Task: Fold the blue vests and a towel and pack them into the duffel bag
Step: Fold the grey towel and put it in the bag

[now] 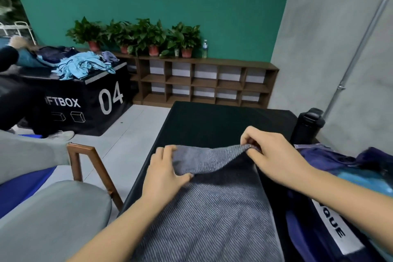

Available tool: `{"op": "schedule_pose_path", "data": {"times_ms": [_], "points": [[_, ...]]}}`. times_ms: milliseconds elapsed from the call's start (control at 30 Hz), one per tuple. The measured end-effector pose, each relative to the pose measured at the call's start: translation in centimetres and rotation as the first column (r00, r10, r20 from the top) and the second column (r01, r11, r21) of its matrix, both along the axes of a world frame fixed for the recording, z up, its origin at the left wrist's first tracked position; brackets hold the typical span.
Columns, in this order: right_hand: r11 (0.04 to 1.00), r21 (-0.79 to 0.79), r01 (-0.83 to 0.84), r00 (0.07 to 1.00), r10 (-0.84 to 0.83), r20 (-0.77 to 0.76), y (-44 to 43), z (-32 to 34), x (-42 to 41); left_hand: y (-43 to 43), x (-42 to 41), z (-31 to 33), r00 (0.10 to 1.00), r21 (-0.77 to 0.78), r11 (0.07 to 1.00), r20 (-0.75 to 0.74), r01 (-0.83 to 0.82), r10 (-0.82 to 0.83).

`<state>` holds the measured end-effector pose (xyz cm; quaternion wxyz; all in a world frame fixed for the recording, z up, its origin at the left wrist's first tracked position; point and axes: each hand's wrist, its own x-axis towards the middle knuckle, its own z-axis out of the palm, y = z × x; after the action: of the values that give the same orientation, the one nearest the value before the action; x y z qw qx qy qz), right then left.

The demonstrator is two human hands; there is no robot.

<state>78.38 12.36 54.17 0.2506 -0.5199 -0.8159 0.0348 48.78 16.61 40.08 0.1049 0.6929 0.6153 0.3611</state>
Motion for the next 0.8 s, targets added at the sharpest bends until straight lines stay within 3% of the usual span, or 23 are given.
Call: {"op": "schedule_pose_path", "data": {"times_ms": [133,300,400,467,567,667,800], "points": [[1.000,0.014,0.022,0.999,-0.021,-0.049,-2.8,-0.2,0.5,-1.5,2.0,0.0,0.968,0.023,1.000,-0.250,0.003,0.003],[0.996,0.038,0.083,0.996,-0.082,-0.027,-4.5,0.0,2.1,-1.3,-0.2,2.5,0.958,0.228,0.973,-0.274,-0.021,0.085],[0.992,0.027,0.123,0.992,-0.122,-0.033,-5.5,-0.2,3.5,-2.0,-2.0,3.7,0.981,0.160,0.987,-0.185,-0.024,0.054],[0.989,0.000,0.145,0.987,-0.145,-0.072,-5.8,-0.4,3.7,-3.0,-1.9,4.5,0.986,0.068,0.994,-0.145,0.088,-0.078],[0.986,-0.028,0.163,0.977,-0.165,-0.135,-6.3,-0.5,2.9,-5.3,0.8,5.1,0.906,-0.008,0.967,-0.348,0.255,-0.242],[0.987,-0.032,0.157,0.972,-0.160,-0.172,-6.7,0.0,1.6,-7.4,4.7,4.4,0.865,0.006,0.966,-0.446,0.257,-0.228],[0.991,-0.003,0.134,0.978,-0.133,-0.159,-7.5,0.7,0.7,-7.2,7.9,4.5,0.924,0.149,0.969,-0.358,0.198,-0.134]]}}
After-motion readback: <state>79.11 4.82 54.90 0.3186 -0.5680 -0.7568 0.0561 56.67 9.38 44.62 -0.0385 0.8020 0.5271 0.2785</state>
